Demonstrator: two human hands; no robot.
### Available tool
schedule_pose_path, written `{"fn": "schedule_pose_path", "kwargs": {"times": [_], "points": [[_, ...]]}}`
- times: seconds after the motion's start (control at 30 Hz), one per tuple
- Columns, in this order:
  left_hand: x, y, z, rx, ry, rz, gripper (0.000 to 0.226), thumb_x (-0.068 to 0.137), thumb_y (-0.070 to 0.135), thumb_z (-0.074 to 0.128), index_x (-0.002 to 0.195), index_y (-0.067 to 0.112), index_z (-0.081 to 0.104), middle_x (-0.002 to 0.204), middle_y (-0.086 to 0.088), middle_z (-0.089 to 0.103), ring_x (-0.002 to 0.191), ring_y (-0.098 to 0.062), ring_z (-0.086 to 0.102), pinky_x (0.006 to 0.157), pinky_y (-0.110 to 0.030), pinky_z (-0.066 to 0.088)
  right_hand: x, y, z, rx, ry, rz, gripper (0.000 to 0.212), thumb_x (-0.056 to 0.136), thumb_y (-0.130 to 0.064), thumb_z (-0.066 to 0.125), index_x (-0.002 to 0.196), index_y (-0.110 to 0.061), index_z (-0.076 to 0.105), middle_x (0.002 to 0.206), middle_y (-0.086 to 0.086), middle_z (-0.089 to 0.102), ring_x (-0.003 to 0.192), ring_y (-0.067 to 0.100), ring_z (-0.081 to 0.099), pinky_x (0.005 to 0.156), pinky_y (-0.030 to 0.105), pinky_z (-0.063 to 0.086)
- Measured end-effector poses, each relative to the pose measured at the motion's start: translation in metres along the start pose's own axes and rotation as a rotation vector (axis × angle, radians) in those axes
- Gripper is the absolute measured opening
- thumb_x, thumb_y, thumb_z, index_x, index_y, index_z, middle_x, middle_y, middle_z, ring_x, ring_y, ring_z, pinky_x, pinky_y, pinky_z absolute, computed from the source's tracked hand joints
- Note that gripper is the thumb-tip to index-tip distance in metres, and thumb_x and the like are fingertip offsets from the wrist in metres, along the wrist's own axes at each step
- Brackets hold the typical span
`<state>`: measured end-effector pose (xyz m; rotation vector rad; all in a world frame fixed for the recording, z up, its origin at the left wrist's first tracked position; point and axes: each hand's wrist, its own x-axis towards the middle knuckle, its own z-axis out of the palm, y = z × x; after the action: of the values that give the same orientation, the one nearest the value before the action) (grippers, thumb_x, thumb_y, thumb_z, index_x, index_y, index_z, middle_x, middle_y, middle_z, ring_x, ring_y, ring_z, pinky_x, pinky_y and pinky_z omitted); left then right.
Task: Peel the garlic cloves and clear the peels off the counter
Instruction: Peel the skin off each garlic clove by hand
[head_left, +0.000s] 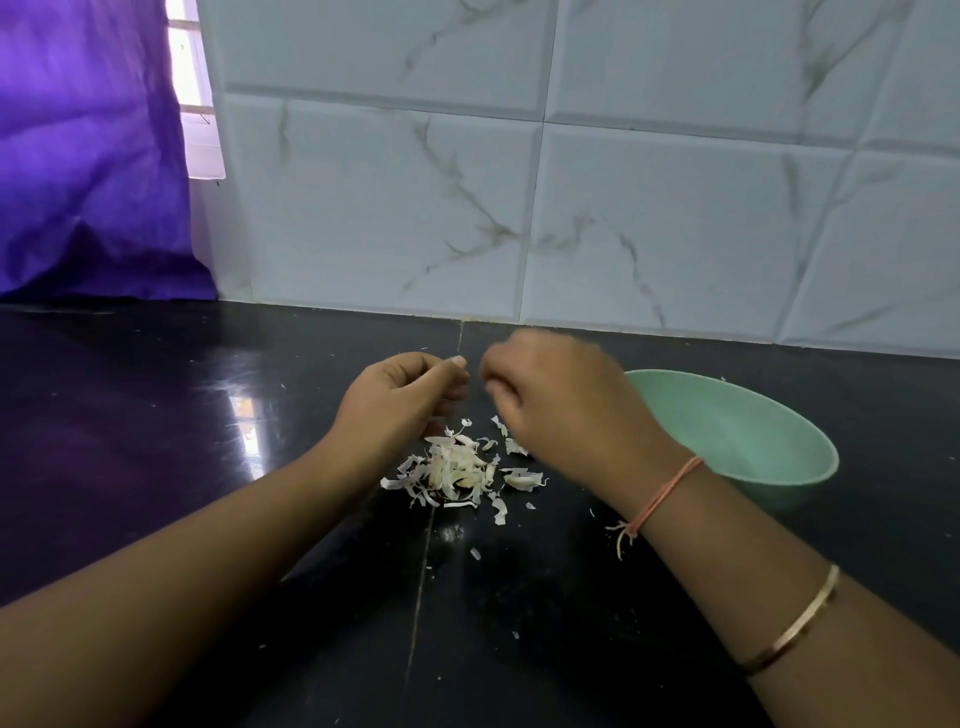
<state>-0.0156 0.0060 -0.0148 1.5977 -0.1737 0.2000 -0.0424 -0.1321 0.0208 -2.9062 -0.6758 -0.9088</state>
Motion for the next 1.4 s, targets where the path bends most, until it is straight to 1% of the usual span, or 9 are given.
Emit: {"fn": "schedule_pose_path", "kwargs": {"times": [0.07, 0.17, 0.43, 0.57, 0.73, 0.93, 1.13, 1.27, 1.4], "points": [[0.0, -0.001, -0.001, 0.037, 0.005, 0.019, 0.017, 0.089, 0.019, 0.059, 0.084, 0.005, 0.067, 0.081, -0.007, 0.066, 0.068, -0.011, 0.055, 0.056, -0.015, 0.047, -0.002, 0.0, 0.009, 0.053, -0.228, 0.003, 0.022, 0.09, -0.014, 0.046, 0.104, -0.019, 0.062, 0.104, 0.004, 0.062, 0.098, 0.028, 0.059, 0.073, 0.031, 0.043], [0.001, -0.002, -0.003, 0.079, 0.005, 0.027, 0.012, 0.088, 0.015, 0.059, 0.083, 0.007, 0.067, 0.077, -0.004, 0.065, 0.069, -0.011, 0.055, 0.058, -0.017, 0.048, -0.004, 0.001, 0.015, 0.069, -0.415, 0.036, 0.028, 0.086, -0.008, 0.05, 0.104, -0.023, 0.065, 0.107, 0.005, 0.064, 0.097, 0.028, 0.06, 0.07, 0.027, 0.042], [0.001, -0.003, -0.004, 0.077, 0.008, 0.04, 0.01, 0.089, 0.011, 0.057, 0.087, 0.014, 0.066, 0.078, 0.0, 0.066, 0.067, -0.007, 0.057, 0.055, -0.014, 0.048, -0.009, 0.001, 0.014, 0.078, -0.545, 0.043, 0.031, 0.085, -0.003, 0.047, 0.11, -0.017, 0.06, 0.104, 0.006, 0.062, 0.097, 0.027, 0.058, 0.069, 0.028, 0.04], [0.001, -0.002, -0.003, 0.076, -0.025, 0.015, 0.01, 0.089, 0.009, 0.057, 0.086, 0.015, 0.064, 0.077, -0.001, 0.064, 0.066, -0.008, 0.057, 0.055, -0.014, 0.047, -0.009, 0.004, 0.021, 0.211, -0.463, 0.081, 0.023, 0.085, -0.008, 0.048, 0.101, -0.021, 0.057, 0.101, -0.001, 0.062, 0.093, 0.021, 0.058, 0.07, 0.027, 0.042], [0.0, -0.002, -0.002, 0.09, -0.038, 0.026, 0.01, 0.09, 0.018, 0.057, 0.085, 0.014, 0.065, 0.079, -0.001, 0.066, 0.067, -0.007, 0.057, 0.055, -0.015, 0.047, -0.005, 0.003, 0.026, 0.564, -0.169, 0.133, 0.027, 0.081, -0.006, 0.055, 0.102, -0.022, 0.058, 0.08, -0.006, 0.06, 0.068, 0.011, 0.055, 0.069, 0.03, 0.049], [-0.001, 0.004, -0.001, -0.087, -0.07, -0.058, 0.019, 0.095, 0.018, 0.049, 0.089, 0.008, 0.063, 0.075, -0.002, 0.065, 0.065, -0.008, 0.059, 0.06, -0.019, 0.05, -0.003, 0.003, 0.019, 0.783, 0.035, 0.209, 0.017, 0.077, -0.005, 0.069, 0.082, -0.02, 0.067, 0.068, -0.009, 0.06, 0.056, 0.006, 0.054, 0.058, 0.011, 0.044], [-0.006, 0.007, -0.001, -0.144, -0.233, -0.102, 0.015, 0.093, 0.012, 0.052, 0.086, 0.013, 0.065, 0.071, 0.003, 0.069, 0.067, -0.006, 0.064, 0.061, -0.019, 0.053, -0.003, 0.006, 0.019, 0.866, 0.168, 0.318, 0.011, 0.078, -0.013, 0.072, 0.073, -0.021, 0.066, 0.069, -0.006, 0.069, 0.061, 0.003, 0.065, 0.064, 0.021, 0.055], [-0.005, 0.007, -0.001, -0.169, -0.224, -0.044, 0.009, 0.085, 0.008, 0.061, 0.092, 0.005, 0.066, 0.073, -0.001, 0.069, 0.065, -0.006, 0.063, 0.064, -0.018, 0.055, -0.001, 0.006, 0.02, 0.908, 0.194, 0.361, 0.018, 0.079, -0.01, 0.071, 0.07, -0.022, 0.062, 0.065, -0.003, 0.067, 0.052, -0.001, 0.06, 0.057, 0.016, 0.05], [-0.003, 0.005, -0.003, -0.166, -0.186, -0.003, 0.01, 0.083, 0.006, 0.061, 0.09, 0.001, 0.066, 0.067, -0.004, 0.066, 0.061, -0.006, 0.061, 0.06, -0.016, 0.053, 0.0, 0.005, 0.019, 1.053, 0.164, 0.385, 0.018, 0.086, -0.006, 0.063, 0.072, -0.018, 0.063, 0.065, 0.004, 0.067, 0.059, 0.011, 0.065, 0.06, 0.024, 0.056]]}}
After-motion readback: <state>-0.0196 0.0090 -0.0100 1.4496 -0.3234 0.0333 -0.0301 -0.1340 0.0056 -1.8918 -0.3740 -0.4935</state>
